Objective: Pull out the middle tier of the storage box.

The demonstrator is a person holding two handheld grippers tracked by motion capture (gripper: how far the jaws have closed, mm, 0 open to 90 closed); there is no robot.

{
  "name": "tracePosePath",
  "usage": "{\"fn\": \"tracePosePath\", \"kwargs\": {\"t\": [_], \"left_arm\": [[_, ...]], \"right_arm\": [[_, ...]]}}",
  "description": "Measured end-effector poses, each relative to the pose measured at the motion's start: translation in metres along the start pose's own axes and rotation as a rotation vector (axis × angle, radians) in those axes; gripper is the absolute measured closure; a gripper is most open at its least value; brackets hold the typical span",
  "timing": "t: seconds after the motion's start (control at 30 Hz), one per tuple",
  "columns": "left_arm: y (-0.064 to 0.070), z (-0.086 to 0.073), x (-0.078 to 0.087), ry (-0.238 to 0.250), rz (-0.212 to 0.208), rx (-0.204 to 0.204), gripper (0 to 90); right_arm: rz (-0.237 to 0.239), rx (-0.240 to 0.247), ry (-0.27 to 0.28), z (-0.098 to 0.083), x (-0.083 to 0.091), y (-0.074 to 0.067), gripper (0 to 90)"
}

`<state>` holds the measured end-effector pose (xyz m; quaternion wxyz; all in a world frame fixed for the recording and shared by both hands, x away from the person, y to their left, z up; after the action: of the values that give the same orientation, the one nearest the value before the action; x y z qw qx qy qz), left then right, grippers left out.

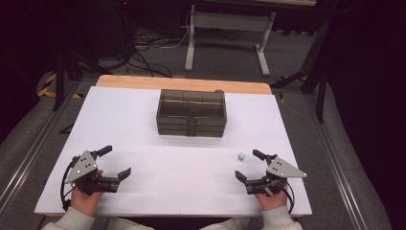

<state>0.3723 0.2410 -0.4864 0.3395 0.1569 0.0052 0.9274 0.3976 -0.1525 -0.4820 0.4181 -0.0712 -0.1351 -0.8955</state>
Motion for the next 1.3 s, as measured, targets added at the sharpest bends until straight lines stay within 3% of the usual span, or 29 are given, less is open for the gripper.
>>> {"fn": "tracePosePath", "kwargs": {"t": [0.27, 0.53, 0.63, 0.83, 1.0, 1.3], "left_arm": [[0.001, 0.002, 0.0, 0.001, -0.004, -0.021, 0.2], [-0.001, 0.001, 0.002, -0.026, -0.023, 0.056, 0.1], [-0.003, 0.004, 0.003, -0.009, -0.008, 0.042, 0.1], [-0.002, 0.003, 0.004, -0.016, -0.01, 0.035, 0.2], [0.0, 0.004, 0.004, 0.005, -0.022, 0.003, 0.2], [-0.003, 0.004, 0.004, 0.009, -0.007, 0.033, 0.2]], "right_arm": [[0.004, -0.004, -0.004, 0.0, -0.001, -0.001, 1.9], [0.009, 0.0, -0.01, 0.0, -0.003, -0.004, 1.9], [0.014, -0.003, -0.017, 0.0, -0.005, -0.005, 1.9], [0.016, 0.0, -0.017, 0.001, -0.006, -0.006, 2.0], [0.016, -0.003, -0.018, 0.001, -0.007, -0.005, 1.9], [0.02, -0.003, -0.015, 0.006, -0.01, -0.006, 1.8]]}}
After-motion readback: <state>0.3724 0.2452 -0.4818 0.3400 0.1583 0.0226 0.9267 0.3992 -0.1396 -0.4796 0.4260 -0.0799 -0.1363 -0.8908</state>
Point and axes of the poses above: each handheld gripper's, and its own axes: x roughly backward along the jaws, z roughly out of its top, y roughly to its right, the point moved 10 cm from there along -x, roughly forward along the jaws, and after that the axes turned 9 degrees about x, right-handed, at the moved point
